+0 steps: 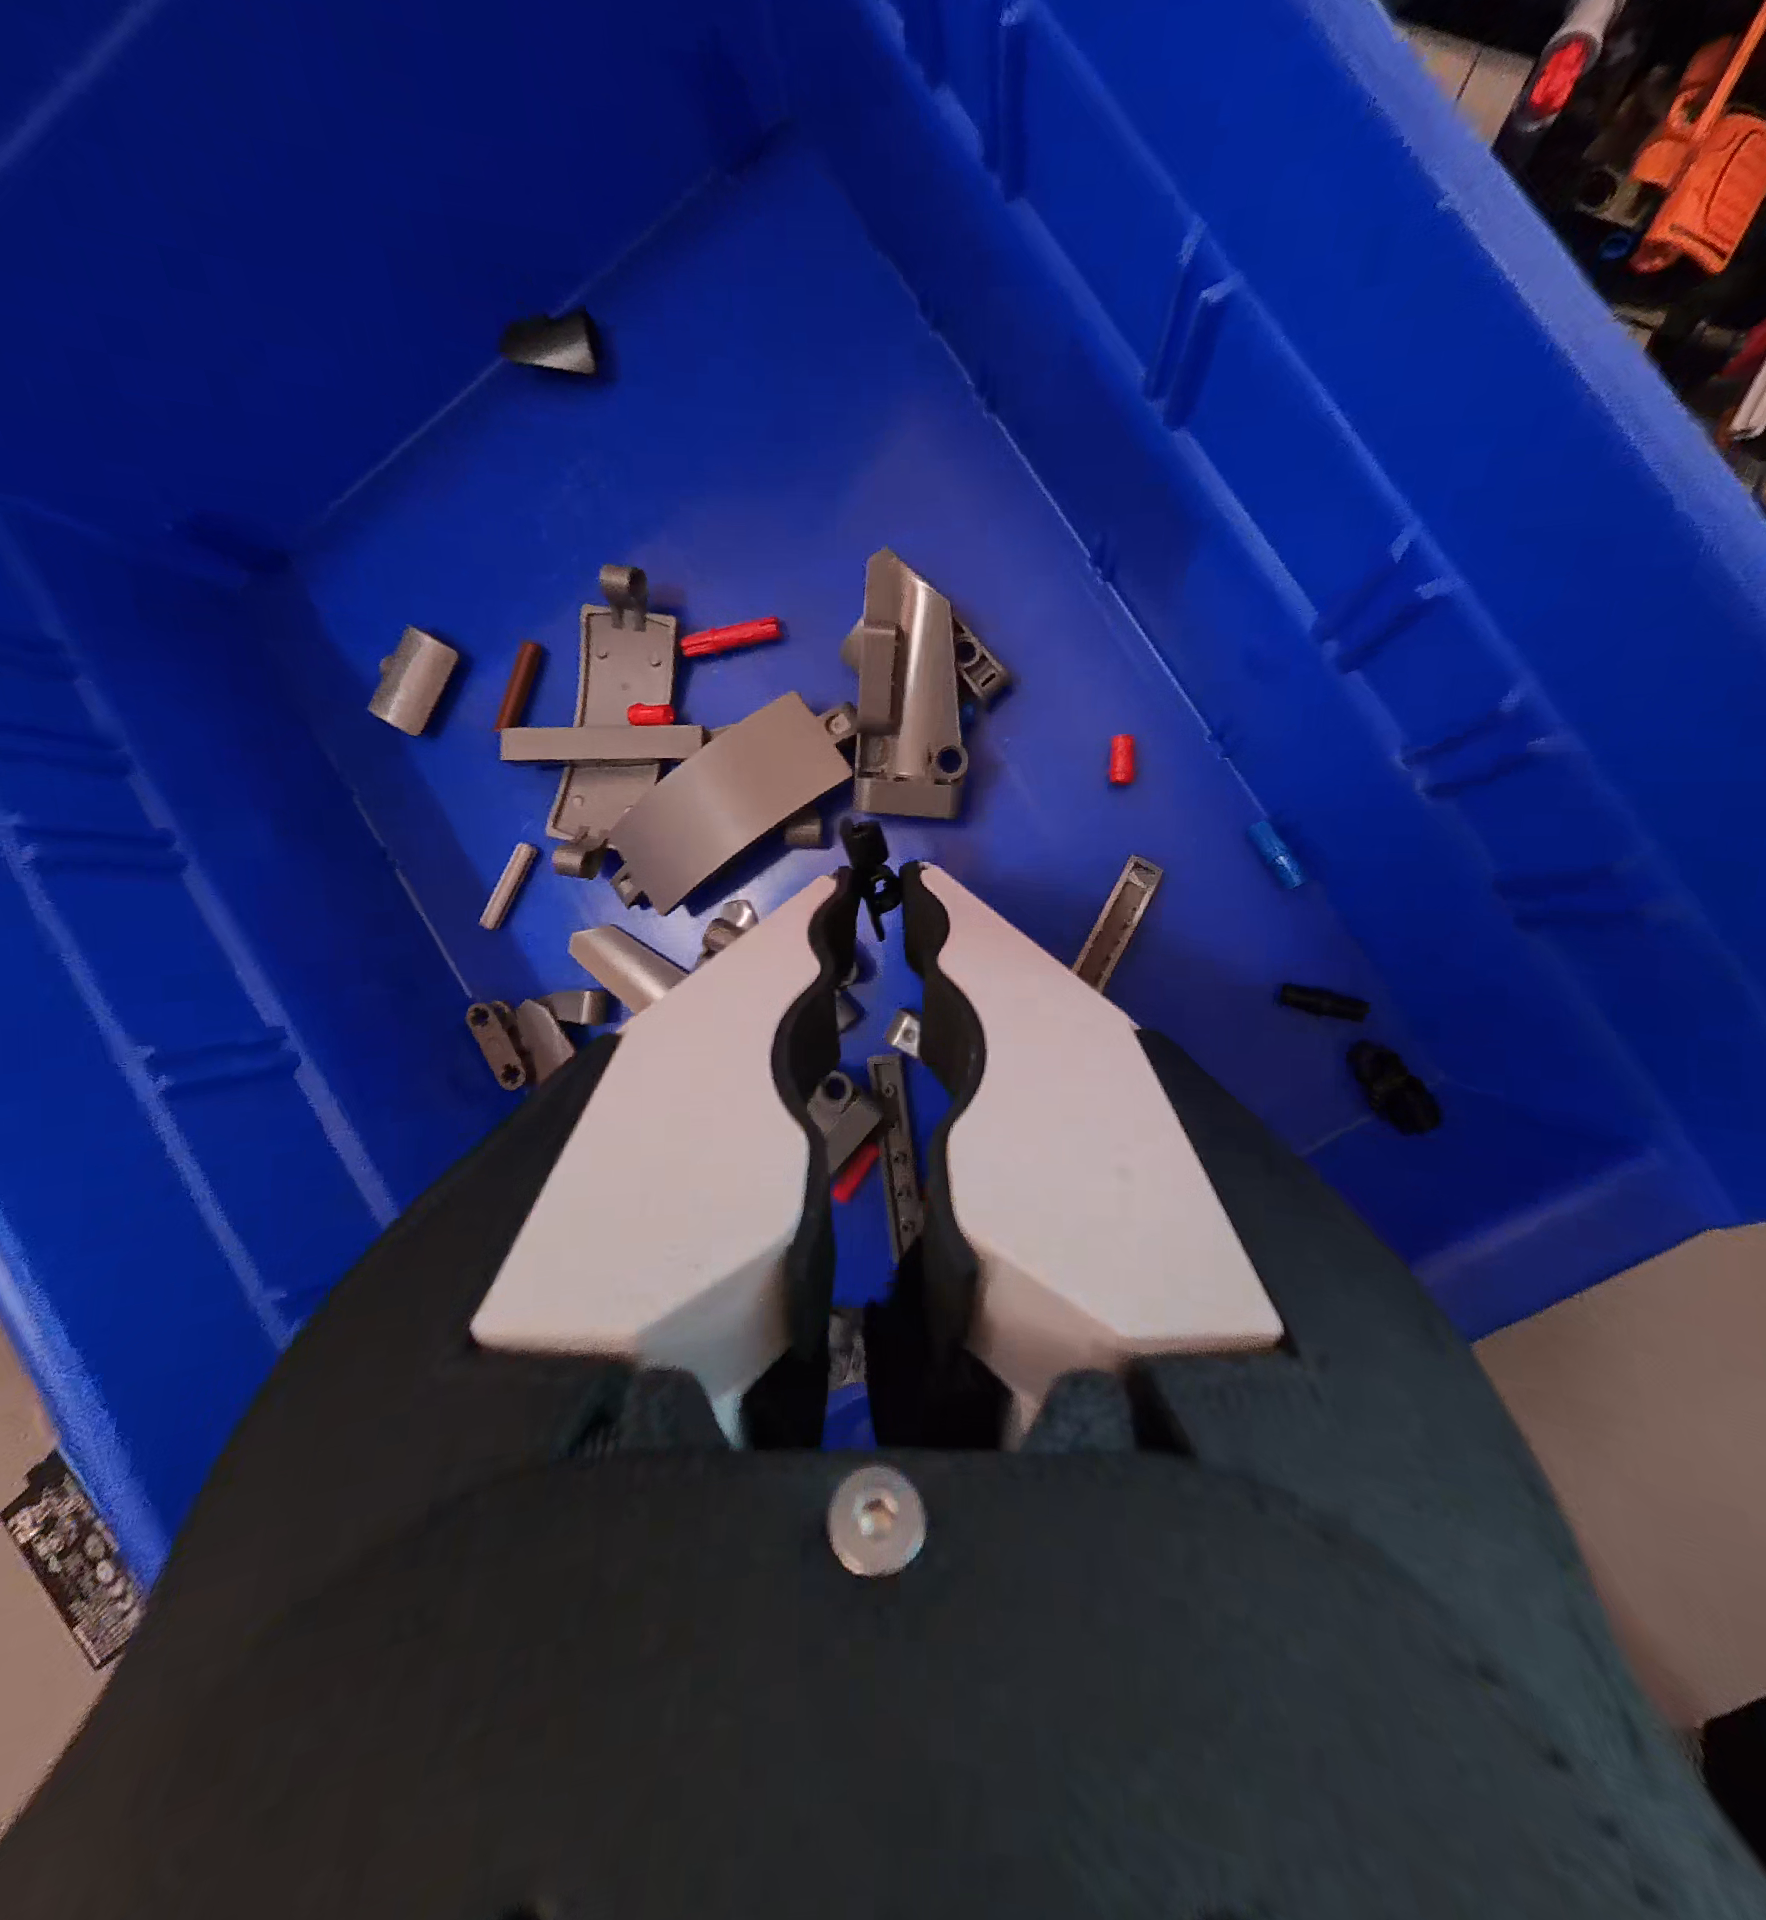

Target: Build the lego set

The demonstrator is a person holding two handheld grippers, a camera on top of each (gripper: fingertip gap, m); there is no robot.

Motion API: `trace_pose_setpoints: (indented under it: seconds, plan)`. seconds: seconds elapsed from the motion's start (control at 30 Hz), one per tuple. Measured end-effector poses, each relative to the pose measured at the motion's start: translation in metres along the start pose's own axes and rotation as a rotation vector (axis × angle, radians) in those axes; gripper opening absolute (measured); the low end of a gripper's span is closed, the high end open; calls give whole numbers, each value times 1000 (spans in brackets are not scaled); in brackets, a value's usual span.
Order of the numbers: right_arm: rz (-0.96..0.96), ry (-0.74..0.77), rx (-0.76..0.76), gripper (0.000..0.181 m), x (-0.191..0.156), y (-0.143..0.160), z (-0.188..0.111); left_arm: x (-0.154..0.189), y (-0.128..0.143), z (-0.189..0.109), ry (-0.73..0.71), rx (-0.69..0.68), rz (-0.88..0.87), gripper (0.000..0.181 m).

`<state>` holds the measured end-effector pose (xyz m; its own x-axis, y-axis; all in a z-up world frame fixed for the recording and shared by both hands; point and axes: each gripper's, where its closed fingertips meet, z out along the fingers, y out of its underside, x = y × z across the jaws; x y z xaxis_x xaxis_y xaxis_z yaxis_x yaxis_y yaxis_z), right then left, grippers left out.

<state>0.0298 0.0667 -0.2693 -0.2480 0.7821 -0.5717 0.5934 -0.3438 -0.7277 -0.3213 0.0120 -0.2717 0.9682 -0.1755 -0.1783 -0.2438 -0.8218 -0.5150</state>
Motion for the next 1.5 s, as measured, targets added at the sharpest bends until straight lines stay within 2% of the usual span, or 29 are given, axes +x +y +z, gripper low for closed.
trace_pose_setpoints:
  seconds: [0.03, 0.73, 1.1, 1.5]
  plan:
    - [-1, -2, 3, 34, 0, 0, 0, -2, -1, -3, -7, 10, -4, 6]
    - [38, -56, -13, 33, -4, 1, -1, -52, -11, -95, -172, 99, 65, 6]
    - [74, -87, -7, 33, -4, -1, -2, -57, -5, -88, -160, 67, 68, 5]
    - [76, -107, -21, 33, -6, 0, -1, -24, 9, -56, -44, 15, 96, 6]
